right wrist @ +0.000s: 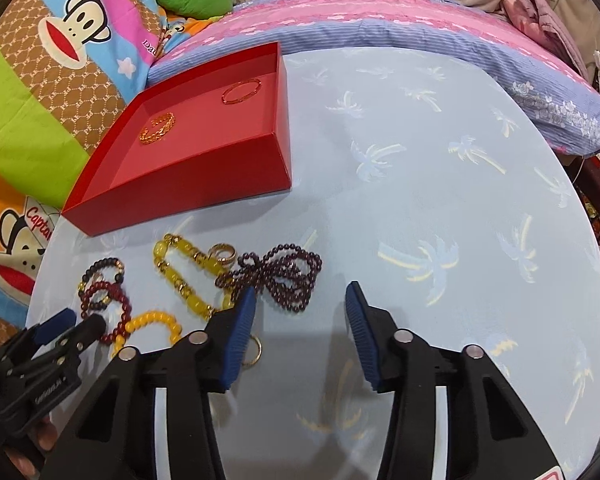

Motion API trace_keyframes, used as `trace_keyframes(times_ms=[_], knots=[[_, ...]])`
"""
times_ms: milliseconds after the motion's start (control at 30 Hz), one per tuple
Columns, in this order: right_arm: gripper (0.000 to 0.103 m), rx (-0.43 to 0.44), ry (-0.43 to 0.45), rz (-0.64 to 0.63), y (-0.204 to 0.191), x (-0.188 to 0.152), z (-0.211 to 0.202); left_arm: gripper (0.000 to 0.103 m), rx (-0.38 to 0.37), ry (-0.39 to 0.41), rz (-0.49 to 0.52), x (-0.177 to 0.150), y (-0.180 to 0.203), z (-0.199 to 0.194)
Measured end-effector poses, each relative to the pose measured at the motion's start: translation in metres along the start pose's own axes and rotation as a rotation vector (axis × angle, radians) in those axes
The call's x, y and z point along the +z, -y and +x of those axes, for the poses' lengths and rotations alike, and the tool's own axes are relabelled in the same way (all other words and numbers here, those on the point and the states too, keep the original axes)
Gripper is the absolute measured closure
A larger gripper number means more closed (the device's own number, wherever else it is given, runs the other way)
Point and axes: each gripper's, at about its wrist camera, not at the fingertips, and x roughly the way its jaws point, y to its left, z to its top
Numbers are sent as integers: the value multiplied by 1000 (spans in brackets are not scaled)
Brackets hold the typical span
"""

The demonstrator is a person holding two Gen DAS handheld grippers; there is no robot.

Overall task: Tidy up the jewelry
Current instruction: 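Grasp the purple beaded bow bracelet with the right tool while the left tool grasps the red bead bracelet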

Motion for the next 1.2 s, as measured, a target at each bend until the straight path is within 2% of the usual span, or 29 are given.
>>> trace_keyframes(times_ms=[67, 233, 300, 467, 733, 933, 1200], knots=[[65, 0, -3, -1, 0, 3, 5, 44, -7, -3, -4, -1, 0, -1], [90, 14, -1, -29, -6, 6, 12, 45, -21, -6, -22, -2, -2, -3], [94, 18, 7, -44, -9, 5, 10, 48, -30, -4, -37, -1, -5, -3], [95, 35, 26, -48, -10, 2, 2, 59, -63, -6, -58, 2, -8, -3], [97, 70, 33, -29, -9, -3, -14, 94, -101, -18, -33, 4, -5, -2], [97, 99, 58, -34, -15, -4, -31, 95, -124, -22, -12, 4, 0, -10], [97, 120, 88, -43, -21, 0, -49, 96, -198, 17, 20, 13, 10, -39]])
